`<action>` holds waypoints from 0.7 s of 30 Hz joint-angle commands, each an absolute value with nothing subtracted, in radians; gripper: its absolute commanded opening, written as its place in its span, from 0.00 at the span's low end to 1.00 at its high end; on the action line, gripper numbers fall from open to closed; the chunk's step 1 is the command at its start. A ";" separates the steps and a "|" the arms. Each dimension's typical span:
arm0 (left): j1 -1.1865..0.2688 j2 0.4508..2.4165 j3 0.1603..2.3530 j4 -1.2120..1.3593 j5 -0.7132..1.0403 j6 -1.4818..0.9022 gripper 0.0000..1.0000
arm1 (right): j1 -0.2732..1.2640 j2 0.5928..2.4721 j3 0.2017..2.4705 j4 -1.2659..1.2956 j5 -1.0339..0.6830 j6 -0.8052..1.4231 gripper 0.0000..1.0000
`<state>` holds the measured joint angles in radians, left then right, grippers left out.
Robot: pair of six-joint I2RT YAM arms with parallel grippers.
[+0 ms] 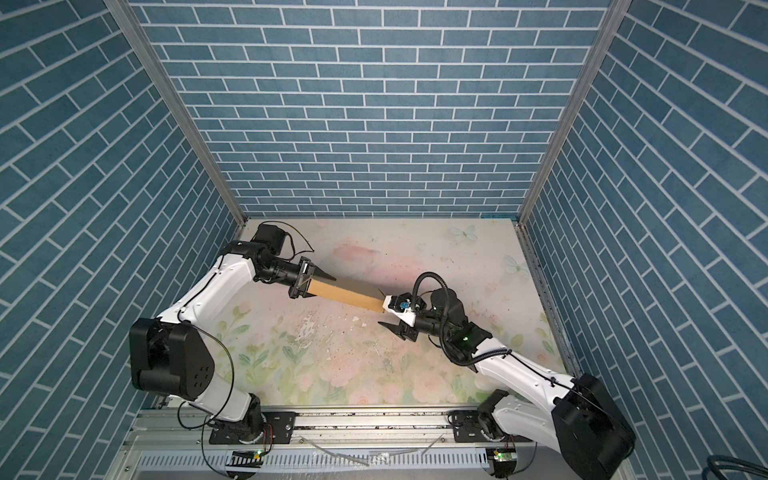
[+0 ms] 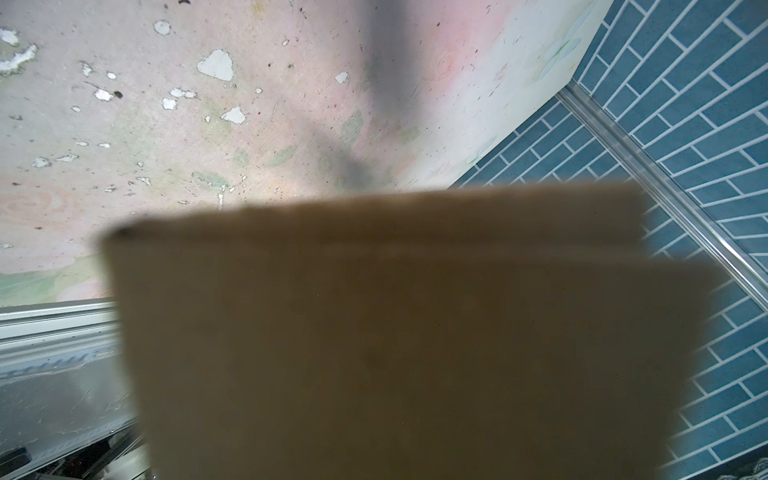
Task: Fold the paper box
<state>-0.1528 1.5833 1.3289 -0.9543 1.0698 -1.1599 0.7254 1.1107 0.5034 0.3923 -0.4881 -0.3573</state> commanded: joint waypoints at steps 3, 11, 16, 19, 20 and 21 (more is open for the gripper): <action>-0.149 1.589 1.347 -1.006 1.088 -1.125 0.10 | 0.732 1.133 0.470 0.549 -0.517 -0.342 0.67; -0.150 1.573 1.336 -1.014 1.097 -1.113 0.08 | 0.730 1.149 0.446 0.628 -0.550 -0.331 0.67; -0.150 1.553 1.340 -1.051 1.094 -1.078 0.08 | 0.726 1.157 0.451 0.637 -0.536 -0.333 0.67; -0.150 1.543 1.333 -1.046 1.097 -1.080 0.08 | 0.727 1.160 0.458 0.639 -0.529 -0.331 0.67; -0.150 1.540 1.330 -1.043 1.097 -1.081 0.07 | 0.726 1.160 0.460 0.641 -0.522 -0.330 0.67; -0.150 1.540 1.330 -1.042 1.098 -1.081 0.07 | 0.727 1.161 0.460 0.643 -0.520 -0.330 0.67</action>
<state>-0.1478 1.5650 1.3289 -1.0111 1.0771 -1.1053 0.7238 1.1511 0.4595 0.5850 -0.5060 -0.3370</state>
